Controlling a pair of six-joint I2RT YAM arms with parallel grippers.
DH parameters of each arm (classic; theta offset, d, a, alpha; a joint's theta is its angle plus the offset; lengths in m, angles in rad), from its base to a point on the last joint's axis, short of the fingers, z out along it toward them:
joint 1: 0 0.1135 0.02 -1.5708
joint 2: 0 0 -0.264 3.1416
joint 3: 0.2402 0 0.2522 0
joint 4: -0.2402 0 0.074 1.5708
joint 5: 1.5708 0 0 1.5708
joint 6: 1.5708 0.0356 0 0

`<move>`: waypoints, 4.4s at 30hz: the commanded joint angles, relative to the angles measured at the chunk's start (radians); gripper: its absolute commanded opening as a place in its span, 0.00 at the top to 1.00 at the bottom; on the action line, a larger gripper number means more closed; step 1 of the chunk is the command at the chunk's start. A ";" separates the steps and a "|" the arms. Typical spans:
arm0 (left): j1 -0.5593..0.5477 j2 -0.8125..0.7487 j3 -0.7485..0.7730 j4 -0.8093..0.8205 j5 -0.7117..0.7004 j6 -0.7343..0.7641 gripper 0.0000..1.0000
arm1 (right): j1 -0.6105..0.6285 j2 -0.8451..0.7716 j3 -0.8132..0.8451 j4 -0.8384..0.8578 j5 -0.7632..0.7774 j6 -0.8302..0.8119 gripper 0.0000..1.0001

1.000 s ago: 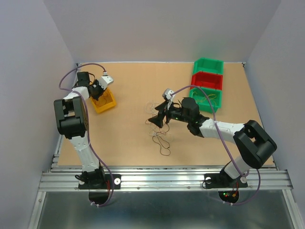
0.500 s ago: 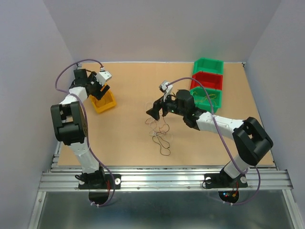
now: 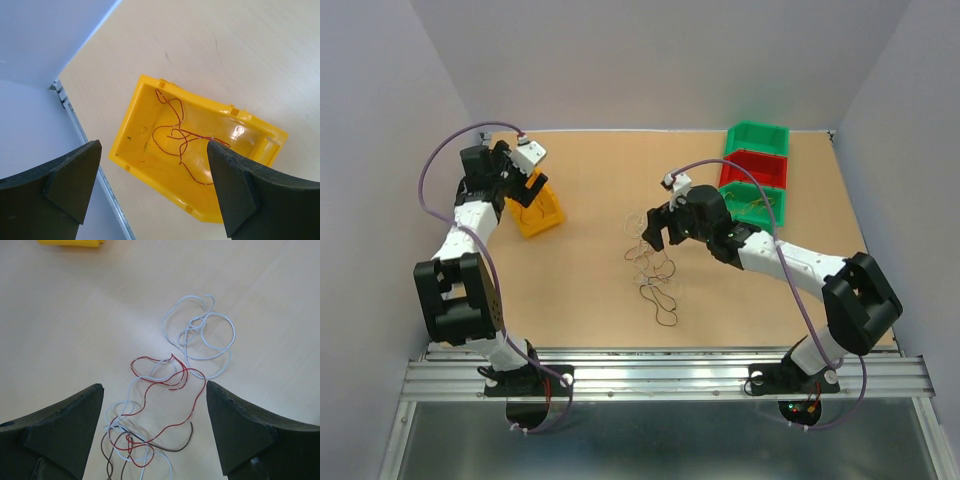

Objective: Untangle the cables

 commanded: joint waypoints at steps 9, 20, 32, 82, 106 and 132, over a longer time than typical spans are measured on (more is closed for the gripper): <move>-0.012 -0.248 -0.166 0.425 0.348 -0.606 0.01 | 0.004 0.044 0.055 -0.193 0.039 -0.021 0.39; -0.384 -0.274 -0.239 0.632 -0.045 -0.673 0.01 | 0.110 0.172 0.107 -0.299 0.100 -0.068 0.39; -0.397 -0.428 -0.556 0.936 -0.149 -0.678 0.01 | 0.134 0.040 0.040 -0.253 0.042 -0.098 1.00; -0.417 -0.574 -0.820 1.235 -0.088 -0.604 0.01 | 0.208 0.170 0.133 -0.307 0.267 -0.061 0.30; -0.417 -0.540 -0.799 1.207 -0.062 -0.594 0.01 | 0.208 0.276 0.227 -0.253 0.283 -0.105 0.99; -0.496 -0.389 -0.696 1.049 0.061 -0.543 0.01 | 0.206 -0.318 -0.103 0.201 0.445 -0.047 0.99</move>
